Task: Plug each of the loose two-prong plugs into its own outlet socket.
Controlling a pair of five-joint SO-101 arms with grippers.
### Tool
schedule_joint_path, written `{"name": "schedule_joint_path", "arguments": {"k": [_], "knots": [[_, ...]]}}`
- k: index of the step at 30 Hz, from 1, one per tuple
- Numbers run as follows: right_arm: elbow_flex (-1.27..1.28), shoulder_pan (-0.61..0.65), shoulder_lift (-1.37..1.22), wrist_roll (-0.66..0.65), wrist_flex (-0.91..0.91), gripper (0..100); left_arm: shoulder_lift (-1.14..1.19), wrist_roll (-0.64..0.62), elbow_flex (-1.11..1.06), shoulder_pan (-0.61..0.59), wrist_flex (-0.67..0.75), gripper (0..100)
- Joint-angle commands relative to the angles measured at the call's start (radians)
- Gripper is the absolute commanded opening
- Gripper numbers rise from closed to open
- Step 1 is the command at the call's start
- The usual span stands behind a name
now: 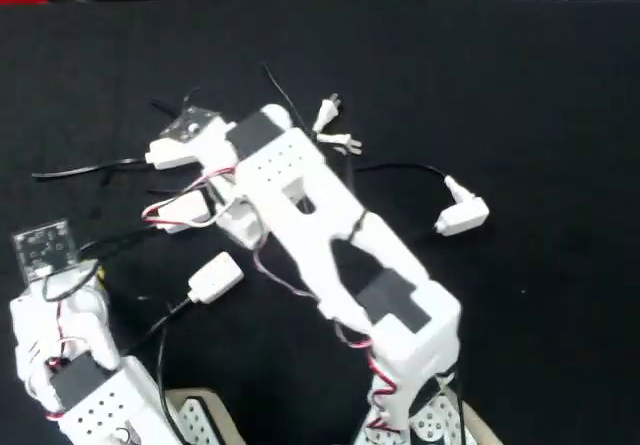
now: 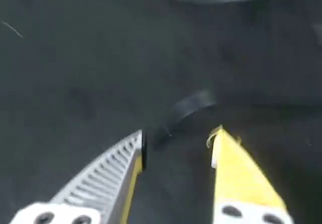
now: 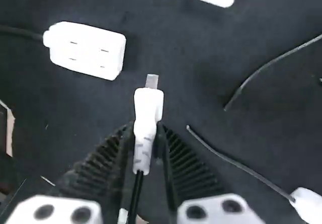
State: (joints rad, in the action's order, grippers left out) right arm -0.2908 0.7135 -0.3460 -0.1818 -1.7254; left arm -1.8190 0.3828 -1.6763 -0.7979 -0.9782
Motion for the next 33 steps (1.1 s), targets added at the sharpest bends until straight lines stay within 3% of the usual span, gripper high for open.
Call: {"name": "schedule_joint_path", "arguments": {"k": [1, 7, 17, 33], "knots": [[-0.110, 0.035, -0.048, 0.005, -0.037, 1.2, -0.005, 0.005, -0.022, -0.012, 0.012, 22], [-0.199, 0.046, -0.157, 0.017, -0.037, 1.2, -0.003, 0.005, -0.022, -0.012, -0.048, 22], [-0.248, 0.097, -0.259, 0.192, -0.038, 1.2, -0.003, -0.034, -0.022, -0.018, -0.104, 22], [-0.191, 0.155, -0.263, 0.192, -0.037, 1.2, -0.002, -0.051, -0.022, -0.013, -0.107, 22]]}}
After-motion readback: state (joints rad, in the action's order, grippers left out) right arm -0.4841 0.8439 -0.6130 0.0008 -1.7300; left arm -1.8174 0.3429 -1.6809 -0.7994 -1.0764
